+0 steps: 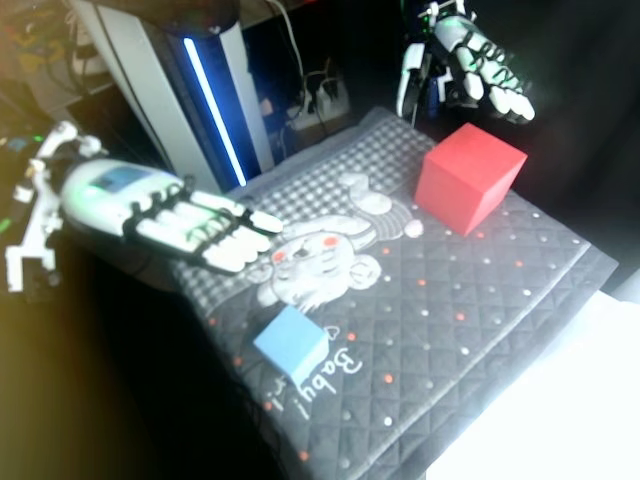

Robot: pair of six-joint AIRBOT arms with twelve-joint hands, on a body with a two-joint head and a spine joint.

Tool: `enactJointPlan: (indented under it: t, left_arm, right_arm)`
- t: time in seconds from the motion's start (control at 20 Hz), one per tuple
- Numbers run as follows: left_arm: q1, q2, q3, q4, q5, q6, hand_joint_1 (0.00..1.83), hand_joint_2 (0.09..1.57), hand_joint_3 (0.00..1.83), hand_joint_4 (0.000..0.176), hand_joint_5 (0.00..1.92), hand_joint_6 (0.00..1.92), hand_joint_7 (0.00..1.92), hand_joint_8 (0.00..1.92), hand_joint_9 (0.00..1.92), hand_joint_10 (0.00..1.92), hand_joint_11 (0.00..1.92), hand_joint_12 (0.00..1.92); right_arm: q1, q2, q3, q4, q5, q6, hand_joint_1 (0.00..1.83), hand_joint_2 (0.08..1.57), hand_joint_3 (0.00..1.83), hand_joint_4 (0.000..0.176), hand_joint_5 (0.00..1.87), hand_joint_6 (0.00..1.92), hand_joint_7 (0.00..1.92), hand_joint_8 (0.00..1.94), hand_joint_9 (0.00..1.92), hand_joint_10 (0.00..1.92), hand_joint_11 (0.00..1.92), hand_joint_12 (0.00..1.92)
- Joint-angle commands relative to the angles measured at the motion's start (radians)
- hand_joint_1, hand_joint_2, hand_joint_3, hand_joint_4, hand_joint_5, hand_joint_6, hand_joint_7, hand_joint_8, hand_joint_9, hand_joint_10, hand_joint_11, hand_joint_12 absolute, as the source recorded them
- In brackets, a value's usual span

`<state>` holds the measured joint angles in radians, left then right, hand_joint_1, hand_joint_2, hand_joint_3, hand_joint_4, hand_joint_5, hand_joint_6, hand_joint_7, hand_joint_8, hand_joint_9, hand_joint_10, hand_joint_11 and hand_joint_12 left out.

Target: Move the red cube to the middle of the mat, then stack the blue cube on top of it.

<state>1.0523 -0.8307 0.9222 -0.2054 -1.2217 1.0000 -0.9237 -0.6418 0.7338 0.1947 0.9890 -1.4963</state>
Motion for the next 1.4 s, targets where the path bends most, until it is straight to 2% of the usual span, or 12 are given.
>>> enactJointPlan:
  t: [0.0,0.15,0.2,0.3,0.35,0.45,0.9,1.0,1.05,1.2,1.3,1.35]
  left_arm:
    - [-0.009,0.009,0.003,0.005,-0.113,-0.001,0.49,1.22,0.01,0.092,0.0,0.0,0.0,0.0,0.0,0.0,0.0,0.0]
    - [-0.01,0.015,0.004,-0.005,-0.098,0.007,0.49,1.18,0.0,0.083,0.0,0.0,0.0,0.0,0.0,0.0,0.0,0.0]
    - [-0.025,0.014,0.007,-0.038,-0.06,0.036,0.52,1.1,0.0,0.122,0.0,0.0,0.0,0.0,0.0,0.0,0.0,0.0]
    - [-0.048,0.006,0.019,-0.056,-0.017,0.05,0.56,1.07,0.0,0.128,0.0,0.0,0.0,0.0,0.0,0.0,0.0,0.0]
    - [-0.063,-0.004,0.031,-0.066,0.016,0.054,0.61,1.04,0.0,0.156,0.0,0.0,0.0,0.0,0.0,0.0,0.0,0.0]
    - [-0.083,-0.031,0.058,-0.09,0.079,0.056,0.71,1.01,0.0,0.173,0.0,0.0,0.0,0.0,0.0,0.0,0.0,0.0]
    - [-0.131,-0.116,0.154,-0.155,0.288,0.073,0.97,0.93,0.01,0.172,0.0,0.0,0.0,0.0,0.0,0.0,0.0,0.0]
    - [-0.132,-0.115,0.152,-0.155,0.283,0.072,1.16,1.04,0.0,0.137,0.15,0.03,0.15,0.04,0.0,0.52,0.0,0.99]
    - [-0.132,-0.115,0.151,-0.155,0.274,0.072,1.25,1.05,0.0,0.13,0.29,0.08,0.03,0.68,0.0,1.01,0.0,1.39]
    - [-0.132,-0.105,0.138,-0.13,0.236,0.054,1.39,1.09,0.01,0.128,0.12,1.12,0.0,1.36,0.0,1.58,0.0,1.9]
    - [-0.132,-0.1,0.129,-0.113,0.215,0.045,1.41,1.11,0.02,0.145,0.07,1.31,0.0,1.35,0.0,1.64,0.04,1.92]
    - [-0.131,-0.097,0.125,-0.104,0.201,0.038,1.42,1.11,0.02,0.129,0.09,1.35,0.0,1.47,0.0,1.76,0.12,1.92]
  right_arm:
    - [0.004,0.013,-0.002,0.0,0.111,-0.006,0.38,1.29,0.02,0.0,0.0,0.0,0.0,0.0,0.01,0.01,0.0,1.02]
    - [0.003,0.014,-0.001,0.003,0.104,-0.006,0.39,1.29,0.0,0.0,0.0,0.0,0.0,0.0,0.02,0.01,0.0,1.15]
    - [0.004,0.012,0.0,0.006,0.104,-0.006,0.42,1.27,0.0,0.0,0.0,0.0,0.0,0.0,0.0,0.0,0.0,1.11]
    - [0.004,0.012,0.0,0.009,0.103,-0.006,0.41,1.27,0.0,0.0,0.0,0.0,0.0,0.0,0.0,0.0,0.0,1.09]
    - [0.004,0.01,0.001,0.011,0.1,-0.006,0.41,1.28,0.0,0.0,0.0,0.0,0.0,0.0,0.0,0.0,0.0,1.01]
    - [0.004,0.0,0.007,0.012,0.09,-0.006,0.39,1.28,0.0,0.0,0.0,0.0,0.0,0.0,0.0,0.0,0.0,0.93]
    - [0.004,-0.015,0.019,0.019,0.075,0.017,0.33,1.31,0.0,0.0,0.0,0.0,0.0,0.0,0.0,0.0,0.0,0.7]
    - [0.004,-0.016,0.019,0.021,0.074,0.018,0.3,1.32,0.0,0.0,0.0,0.0,0.0,0.0,0.0,0.0,0.0,0.72]
    - [0.004,-0.016,0.019,0.022,0.074,0.018,0.29,1.32,0.0,0.0,0.0,0.0,0.0,0.0,0.0,0.0,0.0,0.66]
    - [0.004,-0.018,0.02,0.024,0.074,0.018,0.27,1.34,0.01,0.0,0.0,0.0,0.0,0.0,0.0,0.0,0.0,0.65]
    - [0.003,-0.02,0.02,0.025,0.074,0.018,0.32,1.35,0.0,0.0,0.0,0.0,0.0,0.0,0.0,0.0,0.0,0.41]
    - [0.003,-0.021,0.02,0.025,0.074,0.018,0.35,1.34,0.0,0.0,0.0,0.0,0.0,0.0,0.0,0.0,0.0,0.39]
